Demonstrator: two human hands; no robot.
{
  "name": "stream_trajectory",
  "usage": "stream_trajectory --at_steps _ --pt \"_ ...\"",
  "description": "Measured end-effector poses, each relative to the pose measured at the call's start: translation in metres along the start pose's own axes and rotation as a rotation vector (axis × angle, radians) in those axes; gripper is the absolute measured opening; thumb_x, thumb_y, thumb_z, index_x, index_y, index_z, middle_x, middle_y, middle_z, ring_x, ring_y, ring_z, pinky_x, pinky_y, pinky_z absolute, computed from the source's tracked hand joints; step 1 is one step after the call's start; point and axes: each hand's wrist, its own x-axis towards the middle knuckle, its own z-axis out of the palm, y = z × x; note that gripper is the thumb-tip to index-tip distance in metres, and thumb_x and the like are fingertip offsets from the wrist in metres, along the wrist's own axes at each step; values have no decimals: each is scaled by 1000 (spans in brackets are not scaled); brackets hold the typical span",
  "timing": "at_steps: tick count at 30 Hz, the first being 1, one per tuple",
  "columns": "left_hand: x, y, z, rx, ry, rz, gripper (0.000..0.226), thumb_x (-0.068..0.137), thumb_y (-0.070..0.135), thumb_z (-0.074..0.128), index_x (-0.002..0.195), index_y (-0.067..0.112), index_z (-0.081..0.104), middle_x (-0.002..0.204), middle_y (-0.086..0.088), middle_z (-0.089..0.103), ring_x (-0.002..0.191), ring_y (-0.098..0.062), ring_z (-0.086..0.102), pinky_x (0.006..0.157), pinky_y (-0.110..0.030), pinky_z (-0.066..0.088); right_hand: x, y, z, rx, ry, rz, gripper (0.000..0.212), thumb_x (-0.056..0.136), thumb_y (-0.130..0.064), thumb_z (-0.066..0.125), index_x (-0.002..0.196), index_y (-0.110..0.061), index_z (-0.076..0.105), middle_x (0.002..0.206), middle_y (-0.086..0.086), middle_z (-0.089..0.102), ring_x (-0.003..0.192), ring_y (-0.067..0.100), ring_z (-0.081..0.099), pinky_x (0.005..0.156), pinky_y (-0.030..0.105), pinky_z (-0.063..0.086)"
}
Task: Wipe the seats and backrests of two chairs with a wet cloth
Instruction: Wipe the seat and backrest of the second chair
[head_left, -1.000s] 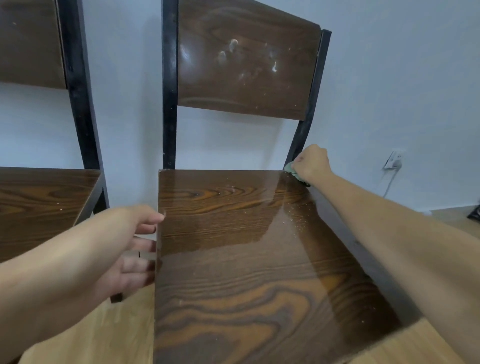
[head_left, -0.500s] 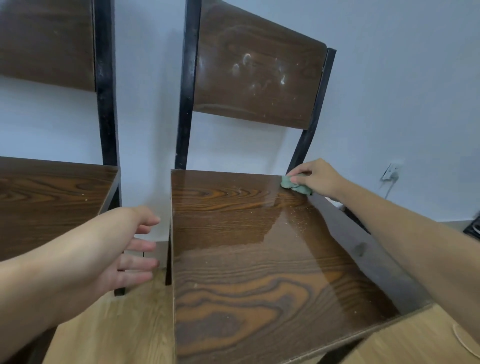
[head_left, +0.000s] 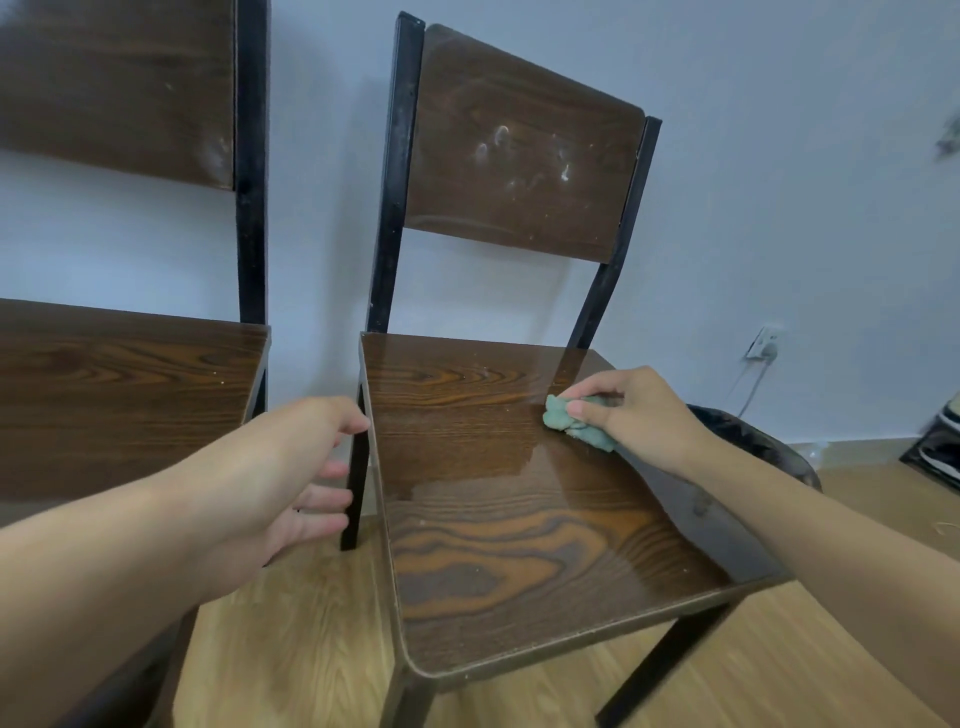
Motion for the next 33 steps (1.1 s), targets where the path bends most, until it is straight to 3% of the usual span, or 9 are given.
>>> stream_trajectory --at_steps 8,11,15,18,20,24,27,29,33 --pt "-16 -4 -12 -30 -4 7 46 94 18 61 137 5 51 126 -24 57 119 -44 57 98 -53 49 -104 -59 1 71 -144 -42 14 92 -19 75 95 -31 82 95 -11 81 92 5 75 90 37 62" --pt "-19 -10 -14 -44 -11 -4 49 93 18 62 139 7 49 127 -25 57 120 -44 57 91 -51 50 -142 -76 4 185 -244 -89 15 91 -13 75 92 -26 83 95 -8 80 91 7 76 84 27 61" --pt "-23 -13 -16 -34 -17 -17 50 92 14 62 140 6 49 129 -25 57 120 -45 57 93 -51 51 -168 -86 -5 293 -408 -87 12 88 -8 75 91 -16 83 95 -1 79 86 11 76 76 20 57" --pt "-24 -12 -14 -30 -18 -17 51 92 9 59 141 7 47 130 -26 56 121 -46 57 96 -53 50 -172 -80 -24 244 -461 -93 9 86 -10 75 91 -14 82 94 6 79 83 18 77 76 28 60" --pt "-23 -14 -14 -15 -18 -11 46 91 8 59 136 5 50 127 -26 58 119 -46 57 94 -52 51 -162 -73 -43 264 -362 -32 9 85 -11 72 90 -14 80 90 11 80 75 27 79 71 38 62" --pt "-21 -16 -10 1 -16 -19 26 90 4 58 116 4 56 126 -26 58 119 -46 57 95 -54 51 -108 -34 -85 -24 -11 47 13 92 -14 72 87 -25 78 88 -6 80 79 3 75 76 22 56" --pt "-17 -17 -10 15 -8 -10 26 91 1 53 116 6 57 113 -26 63 100 -44 64 84 -54 53 -72 22 -96 -231 156 203 16 94 -20 71 83 -32 70 89 -1 76 93 21 71 85 36 53" --pt "-17 -18 -8 20 20 -1 17 89 1 52 103 6 60 110 -26 62 89 -41 63 76 -50 52 -68 52 -89 -319 220 305 13 94 -22 69 86 -32 68 101 7 75 102 26 66 85 34 49" --pt "-11 -20 -8 -10 62 -14 21 86 2 52 105 6 61 116 -25 61 98 -44 62 75 -51 52 -89 55 -65 -299 338 346 6 95 -24 67 93 -27 72 107 5 74 108 23 65 92 38 52"
